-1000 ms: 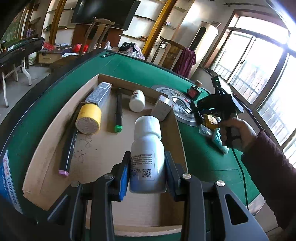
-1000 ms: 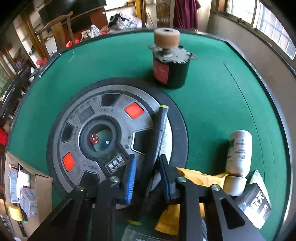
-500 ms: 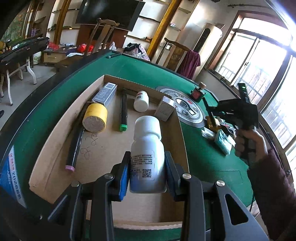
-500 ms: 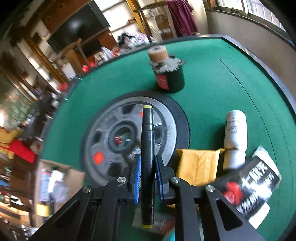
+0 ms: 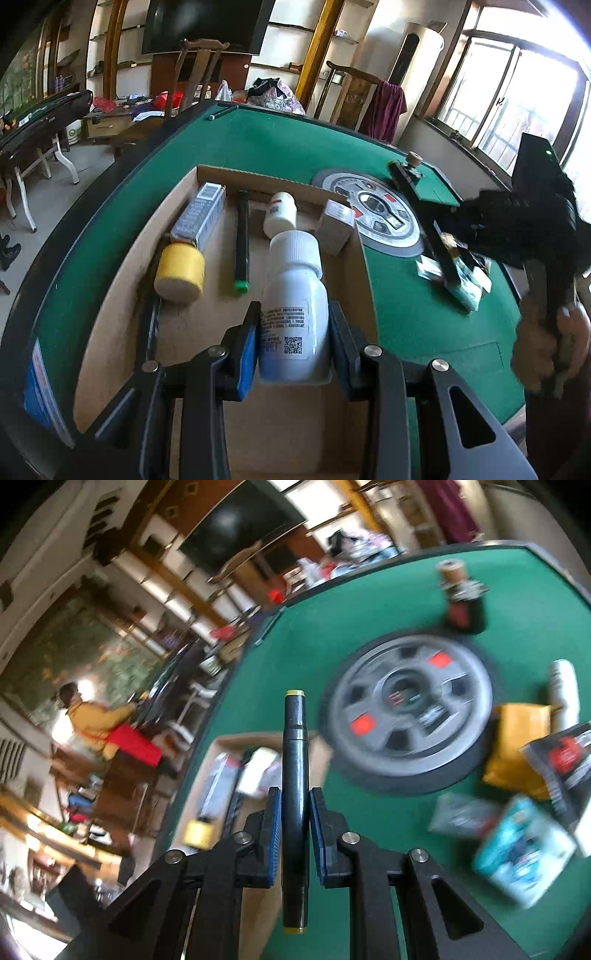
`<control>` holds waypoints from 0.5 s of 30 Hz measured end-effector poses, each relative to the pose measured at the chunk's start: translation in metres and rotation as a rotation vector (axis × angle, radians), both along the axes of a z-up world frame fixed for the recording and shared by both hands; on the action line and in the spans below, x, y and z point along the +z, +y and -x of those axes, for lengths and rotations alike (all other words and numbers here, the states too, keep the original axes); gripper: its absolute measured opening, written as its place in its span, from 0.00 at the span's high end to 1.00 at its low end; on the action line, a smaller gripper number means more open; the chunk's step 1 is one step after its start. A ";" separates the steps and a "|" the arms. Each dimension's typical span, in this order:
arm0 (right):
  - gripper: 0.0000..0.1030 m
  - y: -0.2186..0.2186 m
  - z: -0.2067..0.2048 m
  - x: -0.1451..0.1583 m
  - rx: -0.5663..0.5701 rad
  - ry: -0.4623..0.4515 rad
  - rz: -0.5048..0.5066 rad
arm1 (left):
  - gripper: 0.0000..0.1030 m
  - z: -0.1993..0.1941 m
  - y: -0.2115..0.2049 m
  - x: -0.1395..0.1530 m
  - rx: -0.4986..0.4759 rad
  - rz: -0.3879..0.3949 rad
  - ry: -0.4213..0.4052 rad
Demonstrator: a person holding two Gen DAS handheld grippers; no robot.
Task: Organize objects
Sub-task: 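Lower the bottle into the tray with left tool while right tool carries the marker there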
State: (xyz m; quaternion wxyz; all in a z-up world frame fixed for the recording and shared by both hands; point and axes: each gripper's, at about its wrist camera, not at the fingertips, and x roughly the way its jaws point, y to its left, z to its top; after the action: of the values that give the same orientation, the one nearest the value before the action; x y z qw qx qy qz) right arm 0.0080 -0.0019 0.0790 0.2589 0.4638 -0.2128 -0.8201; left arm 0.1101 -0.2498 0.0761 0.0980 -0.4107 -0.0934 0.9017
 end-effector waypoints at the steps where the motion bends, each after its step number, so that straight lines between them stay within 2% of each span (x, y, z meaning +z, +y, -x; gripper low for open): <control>1: 0.84 -0.012 -0.001 -0.003 0.023 -0.011 0.005 | 0.68 0.003 -0.002 0.000 0.005 0.010 -0.001; 5: 0.84 -0.041 -0.003 -0.019 0.080 -0.040 0.008 | 0.68 0.020 -0.015 -0.006 0.034 0.057 -0.012; 9: 0.83 -0.069 -0.002 -0.035 0.129 -0.065 -0.005 | 0.68 0.041 -0.030 -0.017 0.057 0.042 -0.059; 15: 0.83 -0.098 0.007 -0.054 0.184 -0.107 -0.031 | 0.68 0.057 -0.028 -0.037 0.046 0.040 -0.122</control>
State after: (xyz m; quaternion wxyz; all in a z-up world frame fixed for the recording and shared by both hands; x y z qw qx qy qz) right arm 0.0012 -0.1001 0.0250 0.3140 0.5285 -0.1701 -0.7702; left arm 0.0536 -0.2779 0.0393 0.0633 -0.4646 -0.0907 0.8786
